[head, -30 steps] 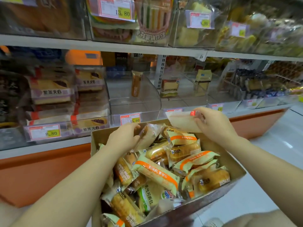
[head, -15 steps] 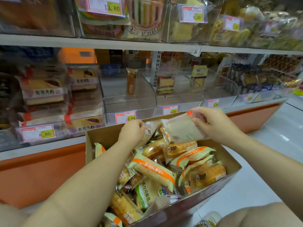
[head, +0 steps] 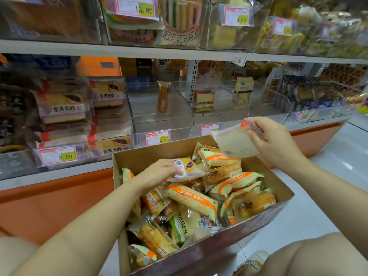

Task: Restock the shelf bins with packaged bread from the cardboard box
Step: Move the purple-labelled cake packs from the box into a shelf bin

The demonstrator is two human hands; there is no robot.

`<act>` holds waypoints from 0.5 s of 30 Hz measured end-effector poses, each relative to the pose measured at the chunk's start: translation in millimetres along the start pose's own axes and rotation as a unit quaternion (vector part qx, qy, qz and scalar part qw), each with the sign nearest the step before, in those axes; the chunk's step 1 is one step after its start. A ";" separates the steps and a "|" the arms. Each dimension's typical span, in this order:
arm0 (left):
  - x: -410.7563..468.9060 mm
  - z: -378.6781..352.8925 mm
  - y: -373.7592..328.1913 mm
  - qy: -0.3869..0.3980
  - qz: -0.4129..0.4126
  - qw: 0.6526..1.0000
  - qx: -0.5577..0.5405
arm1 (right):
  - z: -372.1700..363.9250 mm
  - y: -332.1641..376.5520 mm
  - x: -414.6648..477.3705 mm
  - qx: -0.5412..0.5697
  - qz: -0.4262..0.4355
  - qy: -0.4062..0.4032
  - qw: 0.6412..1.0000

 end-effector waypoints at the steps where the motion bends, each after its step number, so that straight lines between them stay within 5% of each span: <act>1: 2.7 0.7 6.2 -0.019 0.020 1.000 -0.010 | -4.8 0.2 -2.9 -0.007 -0.001 0.023 1.000; 5: 13.0 7.0 16.0 -0.134 0.048 0.981 0.135 | -28.8 -8.1 -10.8 -0.032 -0.037 0.103 0.994; 7: 14.9 4.3 19.9 -0.151 0.082 0.980 0.098 | -38.8 -11.7 -13.1 -0.027 -0.060 0.115 0.991; 15: 19.1 12.4 21.5 -0.050 0.126 0.988 -0.068 | -43.4 -14.9 -13.4 -0.017 -0.108 0.190 0.976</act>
Point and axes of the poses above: each hand's wrist, its own x-axis towards the middle knuckle, its own z-axis out of the back of the hand, y = z × x, the point moved 3 cm from there along x, towards the middle knuckle, and after that the axes turned 4 degrees about -z, right-handed, at the moved point
